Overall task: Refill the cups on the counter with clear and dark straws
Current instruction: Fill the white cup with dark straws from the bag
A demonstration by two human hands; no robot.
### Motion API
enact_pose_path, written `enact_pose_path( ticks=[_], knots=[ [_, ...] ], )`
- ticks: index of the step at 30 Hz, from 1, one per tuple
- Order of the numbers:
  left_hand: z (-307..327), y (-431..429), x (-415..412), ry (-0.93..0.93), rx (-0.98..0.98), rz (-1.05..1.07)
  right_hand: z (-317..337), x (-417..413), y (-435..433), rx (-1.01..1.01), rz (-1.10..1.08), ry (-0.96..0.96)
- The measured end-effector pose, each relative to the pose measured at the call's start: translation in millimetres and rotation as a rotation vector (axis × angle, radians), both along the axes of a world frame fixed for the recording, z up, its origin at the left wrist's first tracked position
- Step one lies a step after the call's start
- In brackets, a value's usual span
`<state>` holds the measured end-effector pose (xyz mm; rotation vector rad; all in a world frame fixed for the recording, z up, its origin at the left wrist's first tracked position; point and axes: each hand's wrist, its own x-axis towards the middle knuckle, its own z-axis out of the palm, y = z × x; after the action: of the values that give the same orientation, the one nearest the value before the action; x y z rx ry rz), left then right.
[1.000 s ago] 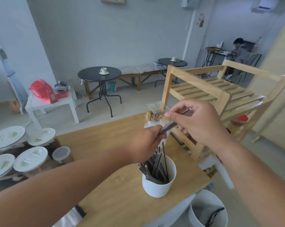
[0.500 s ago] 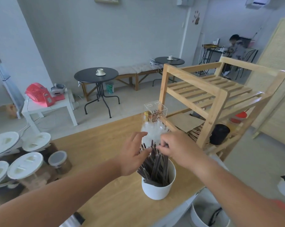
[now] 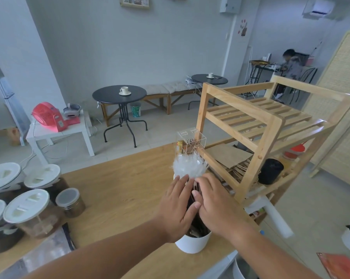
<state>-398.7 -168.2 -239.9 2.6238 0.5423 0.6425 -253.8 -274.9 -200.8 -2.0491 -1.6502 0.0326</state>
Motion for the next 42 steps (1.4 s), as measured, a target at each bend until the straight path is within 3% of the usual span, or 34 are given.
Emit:
enact_pose_path(
  ticks=[6, 11, 15, 19, 21, 24, 28, 32, 38, 42],
  knots=[
    [-15, 6, 0, 0.11, -0.019, 0.026, -23, -15, -1, -0.031, 0.152, 0.108],
    [-9, 2, 1, 0.069, -0.142, 0.018, -20, -15, 0, 0.012, 0.161, 0.142],
    [6, 1, -7, -0.146, -0.261, 0.005, -22, -10, -10, 0.041, 0.175, 0.363],
    [5, 13, -32, -0.37, -0.314, 0.173, -35, 7, -31, 0.173, 0.033, 0.573],
    [-7, 23, -47, -0.303, -0.392, 0.269, -43, 17, -40, 0.095, -0.016, 0.602],
    [-27, 39, -60, 0.031, -0.501, 0.324, -49, 30, -49, -0.196, -0.033, 0.528],
    [-48, 42, -55, 0.398, -0.554, 0.195, -51, 34, -46, -0.433, 0.02, 0.544],
    [-66, 29, -40, 0.398, -0.481, 0.014, -67, 33, -40, -0.41, 0.037, 0.6],
    [-80, 14, -32, 0.273, -0.498, 0.041, -90, 35, -36, -0.341, -0.002, 0.656],
    [-92, 16, -36, 0.342, -0.521, 0.106, -92, 37, -35, -0.398, 0.001, 0.628]
  ],
)
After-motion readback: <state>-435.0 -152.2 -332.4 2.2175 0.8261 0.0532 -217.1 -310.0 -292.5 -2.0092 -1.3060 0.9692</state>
